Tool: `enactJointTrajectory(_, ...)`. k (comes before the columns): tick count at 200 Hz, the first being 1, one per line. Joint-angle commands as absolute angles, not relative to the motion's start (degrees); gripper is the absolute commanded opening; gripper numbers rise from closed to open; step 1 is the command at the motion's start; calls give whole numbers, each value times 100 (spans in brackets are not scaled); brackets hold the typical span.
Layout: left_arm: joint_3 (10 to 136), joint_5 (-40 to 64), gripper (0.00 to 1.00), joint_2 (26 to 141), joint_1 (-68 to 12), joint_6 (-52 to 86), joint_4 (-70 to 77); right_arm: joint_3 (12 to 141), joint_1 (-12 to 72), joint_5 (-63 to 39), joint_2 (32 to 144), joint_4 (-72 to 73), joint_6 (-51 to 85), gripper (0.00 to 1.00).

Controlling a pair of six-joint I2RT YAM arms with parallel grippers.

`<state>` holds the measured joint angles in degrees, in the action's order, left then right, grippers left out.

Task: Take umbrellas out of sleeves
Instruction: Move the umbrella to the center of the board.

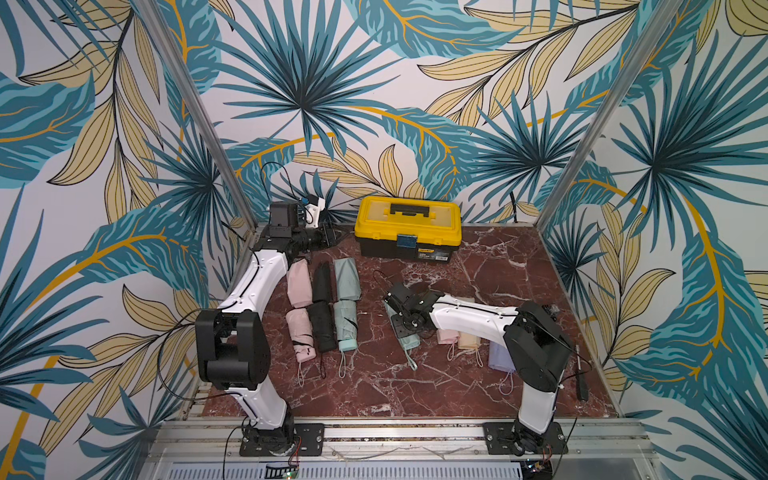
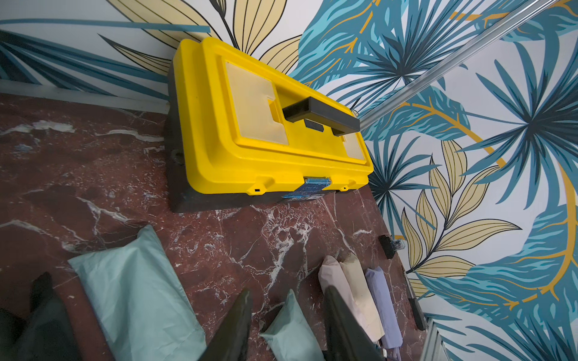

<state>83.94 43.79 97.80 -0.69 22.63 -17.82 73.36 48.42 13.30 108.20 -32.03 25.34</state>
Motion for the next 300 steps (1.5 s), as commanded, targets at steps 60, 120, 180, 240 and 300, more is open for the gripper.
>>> enactJointTrajectory(60, 8578, 4447, 40, 9794, -16, 2307, -1696, 6488, 5074, 1530, 10265, -3568, 2413, 43)
enactJointTrajectory(120, 8595, 4491, 40, 9783, -11, 2323, -1696, 6457, 5071, 1491, 9724, -3656, 2685, 57)
enactJointTrajectory(180, 8628, 4587, 40, 9756, -14, 2378, -1696, 5690, 5250, 1114, 8633, -3384, 3359, 58)
enactJointTrajectory(240, 8648, 4650, 40, 9677, -13, 2421, -1696, 5177, 5941, 1320, 8551, -3128, 4301, 58)
enactJointTrajectory(300, 8657, 4676, 40, 9644, -9, 2426, -1696, 5569, 6726, 2126, 9315, -3702, 4955, 52)
